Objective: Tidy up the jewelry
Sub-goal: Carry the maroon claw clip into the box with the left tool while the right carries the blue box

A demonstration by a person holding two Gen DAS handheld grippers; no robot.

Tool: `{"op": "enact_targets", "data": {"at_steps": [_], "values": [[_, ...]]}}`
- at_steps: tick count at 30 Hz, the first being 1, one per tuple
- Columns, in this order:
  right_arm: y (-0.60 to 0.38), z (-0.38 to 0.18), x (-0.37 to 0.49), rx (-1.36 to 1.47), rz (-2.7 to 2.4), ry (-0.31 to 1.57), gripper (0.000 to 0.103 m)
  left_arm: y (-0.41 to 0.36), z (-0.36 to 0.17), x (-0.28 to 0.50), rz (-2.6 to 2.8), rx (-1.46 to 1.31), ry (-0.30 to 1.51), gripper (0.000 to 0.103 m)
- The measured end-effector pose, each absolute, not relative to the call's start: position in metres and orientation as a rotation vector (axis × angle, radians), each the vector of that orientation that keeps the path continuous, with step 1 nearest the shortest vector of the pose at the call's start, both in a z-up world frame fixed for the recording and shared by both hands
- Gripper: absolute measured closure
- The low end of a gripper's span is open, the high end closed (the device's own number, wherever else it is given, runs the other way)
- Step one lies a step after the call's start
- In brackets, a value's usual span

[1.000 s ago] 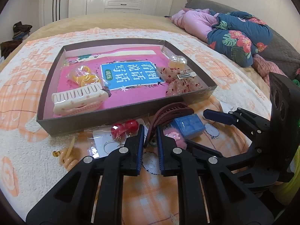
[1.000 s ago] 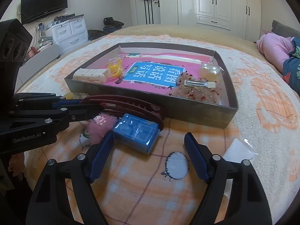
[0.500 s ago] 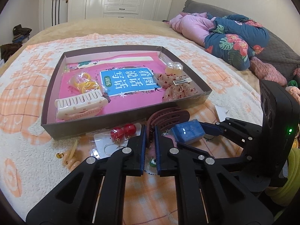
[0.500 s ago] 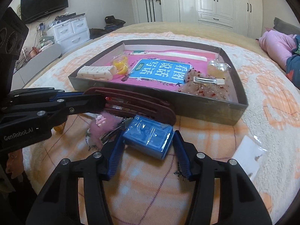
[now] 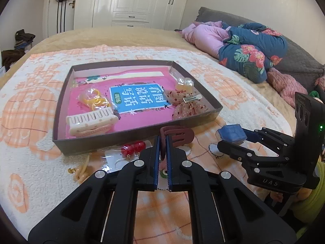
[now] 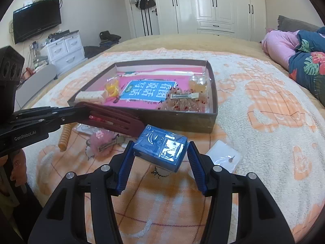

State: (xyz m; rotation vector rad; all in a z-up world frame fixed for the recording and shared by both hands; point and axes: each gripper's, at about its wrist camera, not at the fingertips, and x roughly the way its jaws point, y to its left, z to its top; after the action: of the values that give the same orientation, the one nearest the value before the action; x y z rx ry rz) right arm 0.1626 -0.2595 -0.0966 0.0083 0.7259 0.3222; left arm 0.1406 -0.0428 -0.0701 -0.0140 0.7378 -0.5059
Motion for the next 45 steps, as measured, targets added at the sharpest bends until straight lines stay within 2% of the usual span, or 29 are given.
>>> {"op": "enact_targets", "data": {"at_steps": [27,45], "values": [[-0.228,-0.058,0.178,-0.038,0.361,0.625,0.052,0.024,-0.017,0.149,-0.380,-0.157,0.555,0.102],[-0.226,-0.043,0.253,-0.069,0.276,0.586,0.052,0.032,-0.012,0.218,-0.302,-0.142,0.558,0.102]]}}
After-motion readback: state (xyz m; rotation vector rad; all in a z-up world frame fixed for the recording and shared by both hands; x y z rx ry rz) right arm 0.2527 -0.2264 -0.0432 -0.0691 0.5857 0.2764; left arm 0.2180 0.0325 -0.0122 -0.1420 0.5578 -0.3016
